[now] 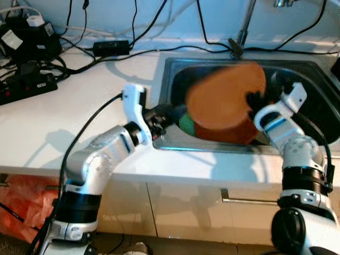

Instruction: Kitchen organization

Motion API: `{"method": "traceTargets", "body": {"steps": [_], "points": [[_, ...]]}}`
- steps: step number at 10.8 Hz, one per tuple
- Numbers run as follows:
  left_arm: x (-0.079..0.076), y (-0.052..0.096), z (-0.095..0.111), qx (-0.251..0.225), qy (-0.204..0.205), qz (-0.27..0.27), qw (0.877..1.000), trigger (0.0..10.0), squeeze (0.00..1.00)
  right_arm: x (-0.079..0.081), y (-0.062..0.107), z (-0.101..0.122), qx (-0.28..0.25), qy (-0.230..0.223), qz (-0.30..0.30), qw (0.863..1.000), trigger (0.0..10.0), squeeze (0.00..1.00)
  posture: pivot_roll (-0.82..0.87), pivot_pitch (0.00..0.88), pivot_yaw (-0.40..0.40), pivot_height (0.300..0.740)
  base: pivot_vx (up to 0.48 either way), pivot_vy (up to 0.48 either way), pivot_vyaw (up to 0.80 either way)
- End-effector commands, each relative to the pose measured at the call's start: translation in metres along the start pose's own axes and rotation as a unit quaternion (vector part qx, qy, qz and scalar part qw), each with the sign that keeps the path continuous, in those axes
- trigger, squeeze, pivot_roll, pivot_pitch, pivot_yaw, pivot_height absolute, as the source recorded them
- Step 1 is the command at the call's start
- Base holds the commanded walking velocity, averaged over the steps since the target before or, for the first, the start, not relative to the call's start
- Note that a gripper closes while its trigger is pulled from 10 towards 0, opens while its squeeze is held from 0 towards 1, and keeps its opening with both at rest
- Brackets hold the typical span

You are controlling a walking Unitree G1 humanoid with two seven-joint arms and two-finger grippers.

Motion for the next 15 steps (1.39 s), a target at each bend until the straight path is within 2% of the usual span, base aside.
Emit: {"method": "traceTargets", "body": {"steps": [1,2,3,4,6,7,8,9,10,11,12,13,15], "points": [[-0.003,0.001,-0.002,0.007,-0.042,-0.004,0.999,10.0,1.00,-0.003,-0.002,0.009,-0.021,0.021,-0.021,0.999,0.0,0.00,0.12,0.057,0.033,0.740,0.000,0.000,0.00],[-0.003,0.001,-0.002,0.008,-0.046,-0.004,0.999,10.0,1.00,-0.004,-0.002,0.009,-0.021,0.023,-0.024,0.999,0.0,0.00,0.12,0.059,0.035,0.740,0.000,0.000,0.00],[-0.003,-0.001,-0.008,0.025,-0.077,-0.005,0.997,10.0,1.00,-0.014,-0.006,-0.003,0.000,0.070,-0.063,0.996,0.0,0.00,0.12,0.059,0.040,0.740,0.000,0.000,0.00],[-0.002,-0.001,-0.011,0.035,-0.102,-0.005,0.994,10.0,1.00,-0.020,-0.009,-0.011,0.014,0.096,-0.081,0.992,0.0,0.00,0.12,0.059,0.041,0.740,0.000,0.000,0.00],[0.004,0.000,-0.015,0.049,-0.123,0.007,0.991,10.0,1.00,-0.020,-0.012,-0.019,0.024,0.128,-0.090,0.987,0.0,0.00,0.13,0.061,0.039,0.740,0.000,0.000,0.00],[0.005,0.001,-0.017,0.054,-0.129,0.008,0.990,10.0,1.00,-0.017,-0.013,-0.021,0.026,0.159,-0.085,0.983,0.0,0.00,0.13,0.061,0.039,0.740,0.000,0.000,0.00],[0.006,0.002,-0.017,0.056,-0.133,0.009,0.989,10.0,1.00,-0.015,-0.015,-0.022,0.028,0.165,-0.082,0.982,0.5,0.00,0.13,0.061,0.039,0.740,0.000,0.000,0.00],[0.007,0.002,-0.017,0.056,-0.135,0.010,0.989,10.0,1.00,-0.014,-0.016,-0.024,0.030,0.168,-0.080,0.982,0.5,0.00,0.13,0.061,0.039,0.740,0.000,0.000,0.00],[0.008,0.002,-0.016,0.055,-0.138,0.012,0.989,10.0,1.00,-0.013,-0.017,-0.025,0.031,0.169,-0.070,0.983,3.3,0.00,0.13,0.061,0.038,0.740,0.000,0.000,0.00],[0.009,0.001,-0.015,0.053,-0.140,0.016,0.989,10.0,1.00,-0.011,-0.017,-0.027,0.035,0.176,-0.060,0.982,10.0,0.92,0.12,0.061,0.037,0.740,0.000,0.000,0.00],[0.009,0.001,-0.015,0.053,-0.141,0.016,0.989,10.0,1.00,-0.011,-0.017,-0.027,0.036,0.177,-0.059,0.982,10.0,0.92,0.12,0.061,0.037,0.740,0.000,0.000,0.00],[0.011,0.001,-0.015,0.051,-0.141,0.019,0.988,10.0,1.00,-0.011,-0.017,-0.029,0.036,0.176,-0.055,0.982,10.0,1.00,0.12,0.062,0.036,0.740,0.000,0.000,0.00],[0.013,0.001,-0.013,0.046,-0.143,0.024,0.988,10.0,1.00,-0.010,-0.018,-0.028,0.034,0.180,-0.052,0.982,10.0,1.00,0.12,0.062,0.034,0.740,0.000,0.000,0.00]]}}
Point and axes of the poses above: a point about 5 cm out from each wrist's last joint towards the gripper, its own y axis pointing back from the gripper into the wrist, its own z axis along the axis of the wrist's last joint, x = y × z, the point moved 1 cm from there along -y, pointing out of the wrist towards the gripper, and after that the axes turned 13 degrees about y, right-handed, at the moved point
